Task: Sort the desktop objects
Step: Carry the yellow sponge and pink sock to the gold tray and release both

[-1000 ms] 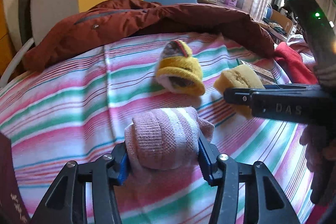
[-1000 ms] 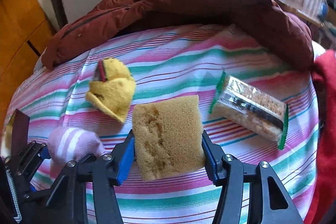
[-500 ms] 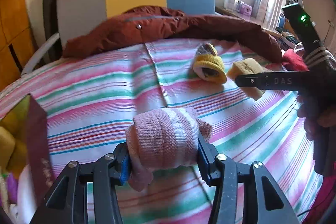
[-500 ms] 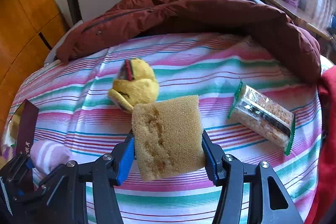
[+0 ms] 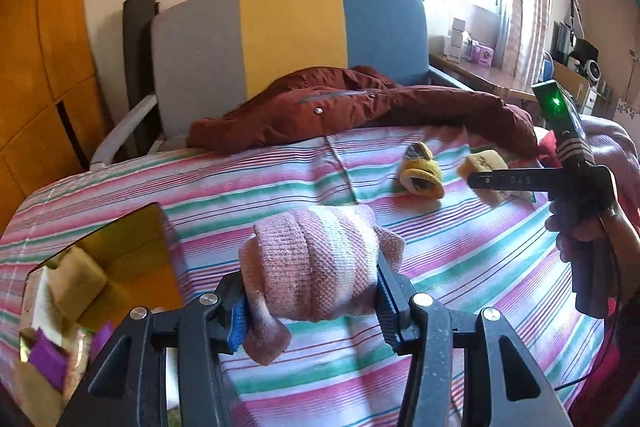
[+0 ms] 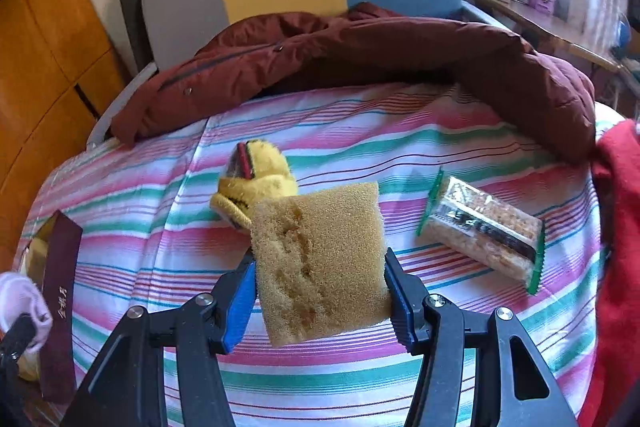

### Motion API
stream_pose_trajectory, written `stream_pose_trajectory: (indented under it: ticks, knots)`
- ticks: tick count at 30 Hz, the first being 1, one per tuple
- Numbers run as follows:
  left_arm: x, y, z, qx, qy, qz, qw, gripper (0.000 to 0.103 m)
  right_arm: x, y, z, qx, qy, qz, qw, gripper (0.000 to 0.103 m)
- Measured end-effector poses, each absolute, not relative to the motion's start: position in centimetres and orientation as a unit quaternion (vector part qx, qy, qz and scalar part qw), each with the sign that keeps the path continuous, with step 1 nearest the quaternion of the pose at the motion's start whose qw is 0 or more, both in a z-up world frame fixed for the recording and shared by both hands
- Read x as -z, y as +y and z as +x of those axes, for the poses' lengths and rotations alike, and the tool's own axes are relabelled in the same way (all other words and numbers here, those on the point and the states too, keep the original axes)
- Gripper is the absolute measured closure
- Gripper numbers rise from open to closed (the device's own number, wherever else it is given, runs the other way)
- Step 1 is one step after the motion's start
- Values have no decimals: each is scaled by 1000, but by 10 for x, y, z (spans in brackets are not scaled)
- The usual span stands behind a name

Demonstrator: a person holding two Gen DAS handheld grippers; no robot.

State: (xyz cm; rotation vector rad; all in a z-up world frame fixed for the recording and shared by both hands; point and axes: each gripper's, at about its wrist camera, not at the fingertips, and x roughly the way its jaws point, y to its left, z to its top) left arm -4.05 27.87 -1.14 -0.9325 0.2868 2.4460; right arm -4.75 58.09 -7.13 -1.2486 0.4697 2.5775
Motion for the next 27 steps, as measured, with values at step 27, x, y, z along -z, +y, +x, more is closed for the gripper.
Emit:
stream_pose_trajectory:
  ticks: [27]
  knots:
    - [-6,141,-30,-928,49,-336,150,52,23,491,-42,-900,175,-399,27,43]
